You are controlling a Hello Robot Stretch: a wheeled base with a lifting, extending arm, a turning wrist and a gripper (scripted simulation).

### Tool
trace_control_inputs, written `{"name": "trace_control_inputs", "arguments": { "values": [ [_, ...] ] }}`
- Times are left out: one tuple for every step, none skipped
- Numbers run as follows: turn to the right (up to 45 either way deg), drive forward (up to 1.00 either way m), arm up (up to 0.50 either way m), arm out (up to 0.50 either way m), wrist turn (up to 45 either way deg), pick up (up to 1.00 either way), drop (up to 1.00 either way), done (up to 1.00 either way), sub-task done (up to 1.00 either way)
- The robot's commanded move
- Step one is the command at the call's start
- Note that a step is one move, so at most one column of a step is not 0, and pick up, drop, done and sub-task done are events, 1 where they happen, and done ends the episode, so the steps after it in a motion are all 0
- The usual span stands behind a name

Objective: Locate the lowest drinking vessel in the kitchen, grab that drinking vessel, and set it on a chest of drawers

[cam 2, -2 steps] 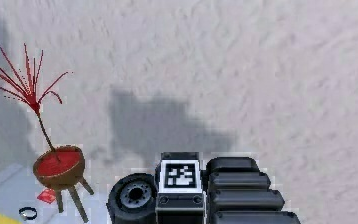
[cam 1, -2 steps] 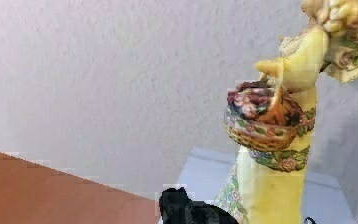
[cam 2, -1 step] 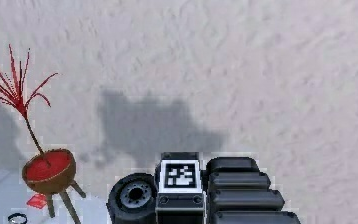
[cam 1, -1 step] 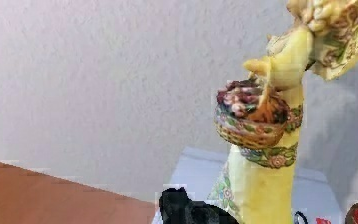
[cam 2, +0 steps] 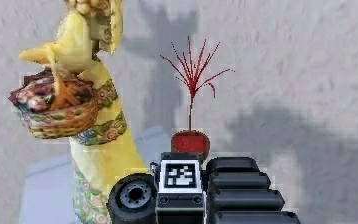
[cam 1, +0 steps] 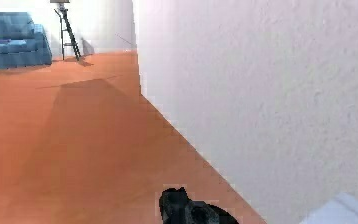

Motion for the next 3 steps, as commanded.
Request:
{"name": "trace_control_inputs", "arguments": {
  "values": [
    [-45.0, 0.0, 0.0, 0.0, 0.0, 0.0, 0.0, 0.0, 0.0],
    [-33.0, 0.0, 0.0, 0.0, 0.0, 0.0, 0.0, 0.0, 0.0],
    [-3.0, 0.0, 0.0, 0.0, 0.0, 0.0, 0.0, 0.0, 0.0]
  ]
}}
